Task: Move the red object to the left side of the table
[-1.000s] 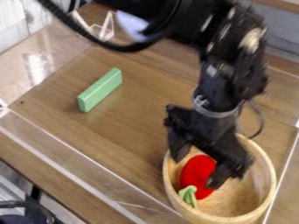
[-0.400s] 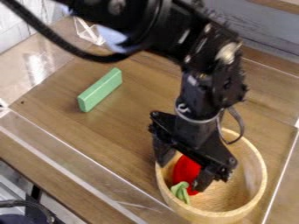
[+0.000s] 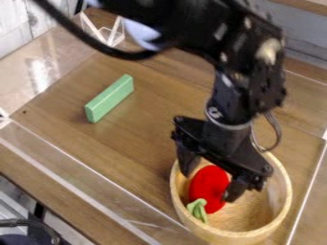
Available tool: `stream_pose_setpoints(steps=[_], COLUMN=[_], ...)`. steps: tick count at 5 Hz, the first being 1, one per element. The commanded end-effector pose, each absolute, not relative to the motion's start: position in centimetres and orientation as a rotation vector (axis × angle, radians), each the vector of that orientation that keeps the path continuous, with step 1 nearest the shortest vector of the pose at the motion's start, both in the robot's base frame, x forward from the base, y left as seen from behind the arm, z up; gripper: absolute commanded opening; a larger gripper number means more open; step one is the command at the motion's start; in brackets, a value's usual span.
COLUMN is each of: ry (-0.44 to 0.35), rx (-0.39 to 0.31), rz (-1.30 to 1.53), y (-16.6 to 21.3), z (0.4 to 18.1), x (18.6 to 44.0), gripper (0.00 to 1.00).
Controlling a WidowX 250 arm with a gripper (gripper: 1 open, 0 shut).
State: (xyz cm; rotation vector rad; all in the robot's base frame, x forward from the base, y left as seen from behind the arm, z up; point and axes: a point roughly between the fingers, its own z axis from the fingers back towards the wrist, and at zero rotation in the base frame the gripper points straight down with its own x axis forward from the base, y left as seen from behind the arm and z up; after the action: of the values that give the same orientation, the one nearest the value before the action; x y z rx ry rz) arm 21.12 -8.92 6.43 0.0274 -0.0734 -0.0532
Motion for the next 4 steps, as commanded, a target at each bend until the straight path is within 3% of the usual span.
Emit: stream_pose_setpoints(steps=[1,2,4], ry=[-0.129,-0.134,-0.141], rx=[-0.013,-0.031,-0.068], rz=[-0.132,-0.207,-0.322], y=[-10.5,-11.0,-11.4], z=[6.9,6.6,3.0], x=[21.4,20.8,20.3], gripper=[1.00,1.00,1.00])
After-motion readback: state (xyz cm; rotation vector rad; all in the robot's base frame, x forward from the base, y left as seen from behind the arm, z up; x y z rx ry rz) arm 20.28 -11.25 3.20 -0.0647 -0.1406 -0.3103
